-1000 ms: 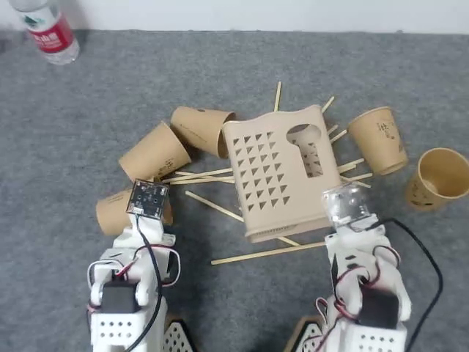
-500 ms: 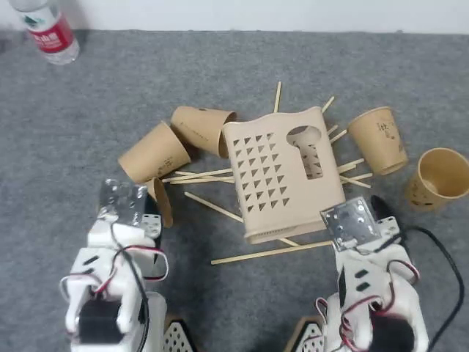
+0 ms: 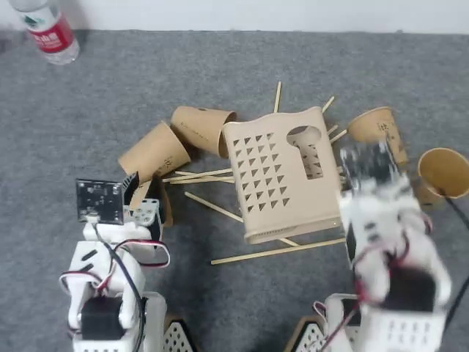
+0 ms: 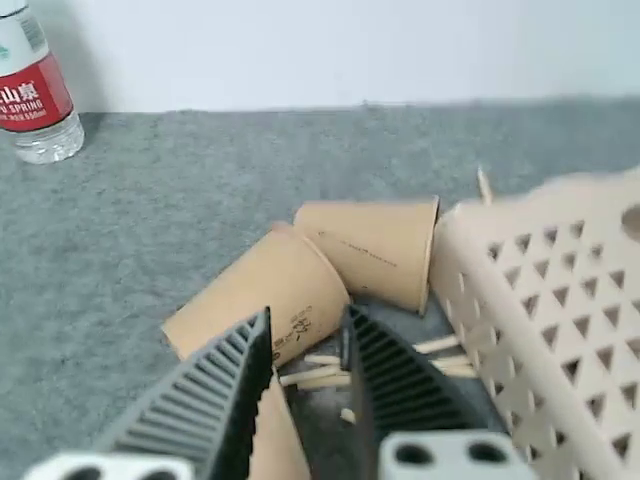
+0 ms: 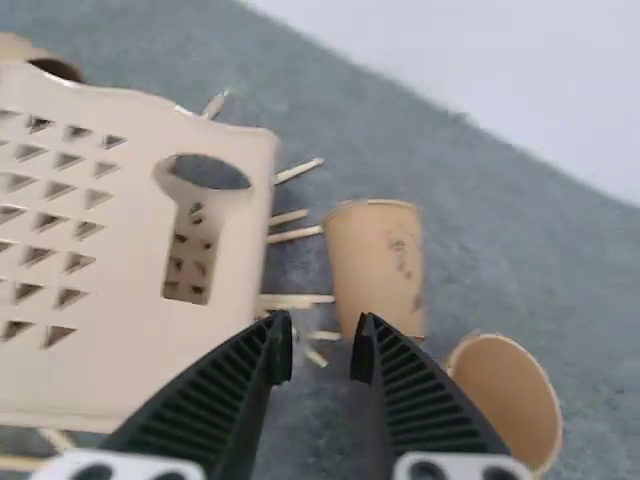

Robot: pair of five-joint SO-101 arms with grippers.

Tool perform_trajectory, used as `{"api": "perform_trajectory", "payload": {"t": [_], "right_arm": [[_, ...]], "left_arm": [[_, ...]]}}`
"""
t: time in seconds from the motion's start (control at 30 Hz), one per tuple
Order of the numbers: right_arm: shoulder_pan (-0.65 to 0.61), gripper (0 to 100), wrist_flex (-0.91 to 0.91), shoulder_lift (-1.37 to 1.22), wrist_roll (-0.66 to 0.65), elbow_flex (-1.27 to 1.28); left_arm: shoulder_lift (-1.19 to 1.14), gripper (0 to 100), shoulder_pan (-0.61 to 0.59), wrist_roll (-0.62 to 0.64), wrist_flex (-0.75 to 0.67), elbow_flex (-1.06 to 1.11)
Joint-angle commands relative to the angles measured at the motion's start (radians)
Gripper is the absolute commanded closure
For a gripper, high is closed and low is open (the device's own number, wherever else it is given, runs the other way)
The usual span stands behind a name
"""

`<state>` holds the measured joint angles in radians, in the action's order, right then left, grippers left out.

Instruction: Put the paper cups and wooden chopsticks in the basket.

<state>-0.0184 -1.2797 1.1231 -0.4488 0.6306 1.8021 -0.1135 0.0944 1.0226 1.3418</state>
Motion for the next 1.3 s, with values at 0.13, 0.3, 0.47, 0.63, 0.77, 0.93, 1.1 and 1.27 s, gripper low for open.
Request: {"api": "perform_trajectory", "payload": {"t": [0.13,0.3,0.47,0.63,0.77,0.93,1.1,1.27], "right_arm": [[-0.116,88.0,-0.177,-0.529,0.066,-0.52],[-0.12,87.8,-0.26,-0.852,0.103,-0.764],[-0.12,87.6,-0.306,-1.159,0.132,-0.991],[-0.148,87.5,-0.366,-1.389,0.138,-1.237],[-0.14,87.1,-0.395,-1.531,0.133,-1.384],[-0.127,75.8,-0.424,-1.649,0.132,-1.507],[-0.119,77.8,-0.456,-1.704,0.13,-1.559],[-0.119,78.2,-0.46,-1.751,0.13,-1.56]], "left_arm": [[0.003,87,-0.006,0.048,0.002,-0.054],[-0.18,87,0.002,0.046,0.144,-0.297],[-0.523,87,0.083,0.0,0.15,-0.423],[-0.848,87,0.114,0.018,0.089,-0.463],[-0.962,87,0.106,0.089,0.035,-0.456],[-0.936,78,0.074,0.112,0.011,-0.421],[-0.839,76,0.038,0.137,-0.061,-0.326],[-0.715,76,0.043,0.137,-0.064,-0.266]]}}
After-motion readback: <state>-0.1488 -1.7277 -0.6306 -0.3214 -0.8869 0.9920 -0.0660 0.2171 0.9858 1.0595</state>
